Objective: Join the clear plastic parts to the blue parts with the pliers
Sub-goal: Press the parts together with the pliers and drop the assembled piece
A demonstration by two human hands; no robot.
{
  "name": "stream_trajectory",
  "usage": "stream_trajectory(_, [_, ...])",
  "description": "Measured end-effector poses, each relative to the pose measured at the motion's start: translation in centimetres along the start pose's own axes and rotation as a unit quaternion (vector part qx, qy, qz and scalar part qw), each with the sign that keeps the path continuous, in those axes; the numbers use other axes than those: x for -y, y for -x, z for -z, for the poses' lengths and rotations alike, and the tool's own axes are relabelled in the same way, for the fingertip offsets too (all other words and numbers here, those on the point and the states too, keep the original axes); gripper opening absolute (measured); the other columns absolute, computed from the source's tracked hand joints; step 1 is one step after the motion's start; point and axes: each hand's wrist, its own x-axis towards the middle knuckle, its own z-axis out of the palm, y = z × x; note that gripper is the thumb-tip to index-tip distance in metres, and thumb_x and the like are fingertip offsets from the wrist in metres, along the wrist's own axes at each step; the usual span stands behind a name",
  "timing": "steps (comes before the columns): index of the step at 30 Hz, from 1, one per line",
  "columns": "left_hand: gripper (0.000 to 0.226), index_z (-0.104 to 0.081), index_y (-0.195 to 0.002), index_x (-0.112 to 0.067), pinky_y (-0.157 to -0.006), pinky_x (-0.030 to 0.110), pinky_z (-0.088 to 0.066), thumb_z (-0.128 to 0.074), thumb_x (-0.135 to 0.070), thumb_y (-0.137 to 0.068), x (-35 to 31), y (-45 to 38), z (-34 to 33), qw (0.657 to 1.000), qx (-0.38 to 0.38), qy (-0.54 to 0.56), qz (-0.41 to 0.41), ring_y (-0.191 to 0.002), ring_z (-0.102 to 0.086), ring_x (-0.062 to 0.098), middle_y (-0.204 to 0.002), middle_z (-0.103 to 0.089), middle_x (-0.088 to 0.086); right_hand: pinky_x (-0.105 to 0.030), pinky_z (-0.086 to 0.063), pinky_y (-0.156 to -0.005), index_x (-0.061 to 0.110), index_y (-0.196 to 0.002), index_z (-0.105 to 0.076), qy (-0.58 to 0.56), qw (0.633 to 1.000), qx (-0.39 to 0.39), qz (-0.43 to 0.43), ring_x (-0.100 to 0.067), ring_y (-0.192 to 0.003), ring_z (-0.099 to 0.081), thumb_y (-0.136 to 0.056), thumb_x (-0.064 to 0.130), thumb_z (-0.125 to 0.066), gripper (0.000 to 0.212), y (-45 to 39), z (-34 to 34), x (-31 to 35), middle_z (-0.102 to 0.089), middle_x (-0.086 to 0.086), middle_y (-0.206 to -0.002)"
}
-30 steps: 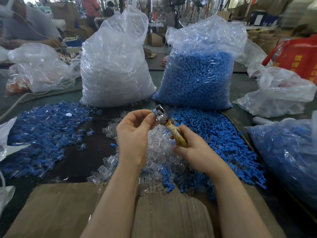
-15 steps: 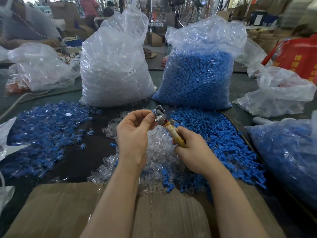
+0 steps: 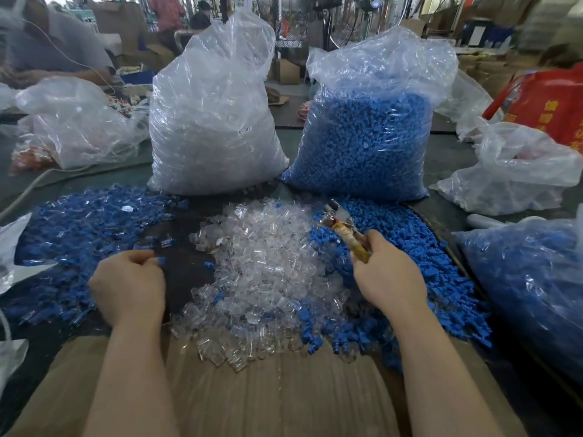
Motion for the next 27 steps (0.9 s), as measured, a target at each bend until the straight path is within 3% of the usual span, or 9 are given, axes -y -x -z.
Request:
stream_trajectory(4, [0.024,-0.073,-0.114,-0.008,-0.093,0.047,-0.047,-0.062,-0.008,-0.092,-0.5,0.2,-0.2,0.995,0.026,-0.074,-0.057,-0.108,-0.058,0.044,-0.114,-0.067,0.025,-0.027,-0.028,-0.046,0.021,-0.093,-0.045,0.065,0.997,-0.021,-0.045,-0.017,-0.057,-0.046,-0.092,0.026,-0.054,0.01,0.3,-0.2,-0.2,-0.05,0.0,-0.071])
stream_trajectory(9, [0.021,-0.077,-0.101,-0.025,-0.09,0.042,-0.05,-0.068,-0.011,-0.089,-2.2,0.9,-0.4,0.974,0.142,-0.065,-0.162,-0.1,-0.06,0.024,-0.112,-0.068,0.005,-0.03,-0.032,-0.05,0.015,-0.095,-0.047,0.101,0.993,-0.006,-0.062,-0.023,-0.066,-0.05,-0.092,0.025,-0.057,0.014,0.4,-0.5,-0.3,-0.055,-0.006,-0.091])
stream_trajectory(13, [0.025,-0.074,-0.109,-0.026,-0.085,0.041,-0.056,-0.068,-0.011,-0.09,-2.2,1.6,-1.0,0.957,0.23,-0.095,-0.15,-0.09,-0.065,0.019,-0.106,-0.071,0.001,-0.031,-0.034,-0.052,0.016,-0.094,-0.046,0.121,0.991,0.007,-0.063,-0.023,-0.068,-0.049,-0.091,0.027,-0.059,0.017,0.3,-0.7,-0.4,-0.051,-0.004,-0.093])
stream_trajectory(22, [0.016,-0.068,-0.089,-0.028,-0.07,0.032,-0.052,-0.067,-0.013,-0.09,-2.1,1.7,-1.7,0.958,0.237,-0.101,-0.129,-0.08,-0.062,0.017,-0.09,-0.069,-0.001,-0.029,-0.027,-0.046,0.021,-0.093,-0.048,0.11,0.993,0.0,-0.052,-0.019,-0.061,-0.043,-0.09,0.028,-0.059,0.014,0.2,-0.7,-0.7,-0.041,0.002,-0.081])
stream_trajectory(25, [0.018,-0.062,-0.085,-0.031,-0.058,0.026,-0.041,-0.067,-0.015,-0.091,-2.3,1.8,-1.9,0.96,0.236,-0.071,-0.132,-0.073,-0.058,0.008,-0.082,-0.064,-0.009,-0.029,-0.028,-0.046,0.021,-0.091,-0.048,0.106,0.993,0.0,-0.052,-0.018,-0.06,-0.042,-0.09,0.027,-0.058,0.012,0.0,-0.8,-0.8,-0.042,0.002,-0.08])
stream_trajectory(27, [0.015,-0.063,-0.085,-0.03,-0.058,0.025,-0.042,-0.069,-0.017,-0.09,-2.7,1.9,-1.9,0.961,0.241,-0.03,-0.134,-0.072,-0.06,0.007,-0.08,-0.064,-0.011,-0.03,-0.031,-0.049,0.02,-0.091,-0.049,0.103,0.993,0.003,-0.051,-0.021,-0.063,-0.046,-0.09,0.026,-0.059,0.012,-0.1,-0.9,-0.8,-0.046,0.0,-0.082])
